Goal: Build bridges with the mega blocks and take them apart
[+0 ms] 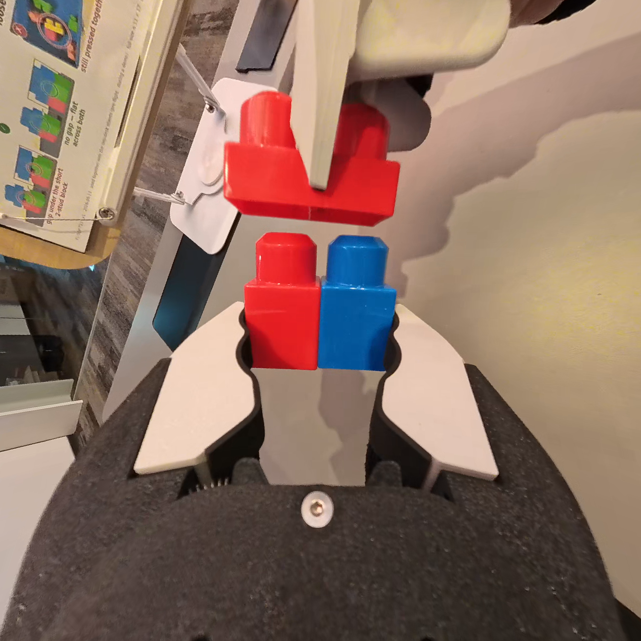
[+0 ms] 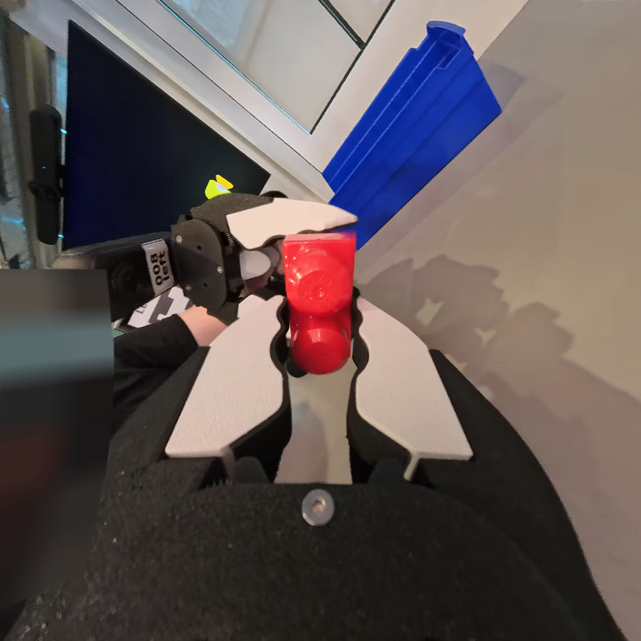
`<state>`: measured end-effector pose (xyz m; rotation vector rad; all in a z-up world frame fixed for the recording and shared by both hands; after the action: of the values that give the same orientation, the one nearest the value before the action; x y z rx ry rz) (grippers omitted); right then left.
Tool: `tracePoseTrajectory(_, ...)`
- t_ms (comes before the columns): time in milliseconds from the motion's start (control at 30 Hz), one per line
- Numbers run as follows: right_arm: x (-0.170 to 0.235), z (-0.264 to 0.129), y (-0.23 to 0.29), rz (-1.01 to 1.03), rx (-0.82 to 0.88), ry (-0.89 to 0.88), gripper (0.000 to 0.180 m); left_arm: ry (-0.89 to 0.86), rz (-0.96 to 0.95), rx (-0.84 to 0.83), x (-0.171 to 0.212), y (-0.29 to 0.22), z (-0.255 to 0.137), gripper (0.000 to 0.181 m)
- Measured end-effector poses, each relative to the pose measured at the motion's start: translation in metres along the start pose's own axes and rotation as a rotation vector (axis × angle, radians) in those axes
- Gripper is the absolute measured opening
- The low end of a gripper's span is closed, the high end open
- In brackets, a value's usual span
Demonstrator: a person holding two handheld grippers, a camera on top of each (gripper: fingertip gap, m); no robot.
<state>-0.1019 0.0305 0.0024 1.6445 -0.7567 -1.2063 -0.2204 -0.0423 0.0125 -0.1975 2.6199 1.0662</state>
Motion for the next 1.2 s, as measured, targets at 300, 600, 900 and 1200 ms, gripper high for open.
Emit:
tracePoseTrajectory(300, 0.005, 0.005, 0.000, -0.022, 0.026, 0.064, 0.033, -0.048, -0.026, 0.040, -0.009, 0.001, 0.001, 0.074)
tracePoseTrajectory(600, 0.006, 0.007, 0.000, -0.038, 0.050, 0.086, 0.033, -0.039, 0.008, 0.041, -0.011, 0.001, 0.002, 0.074)
tracePoseTrajectory(900, 0.006, 0.008, 0.000, -0.058, 0.103, 0.081, 0.033, -0.039, -0.013, 0.037, -0.012, 0.001, 0.005, 0.074)
tracePoseTrajectory(1200, 0.007, 0.008, -0.003, -0.063, 0.158, 0.095, 0.034, -0.013, 0.026, 0.048, -0.016, -0.001, 0.009, 0.074)
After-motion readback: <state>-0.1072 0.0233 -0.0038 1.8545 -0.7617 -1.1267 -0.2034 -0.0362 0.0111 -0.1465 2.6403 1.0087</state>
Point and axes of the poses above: each gripper's, where its closed fingertips meet, z out along the fingers, x out of its underside, y = z × x across the jaws, the point moved 7 cm from there along -z, back along the fingers, and after that the axes turned 15 degrees about z, right-handed, at the moved point
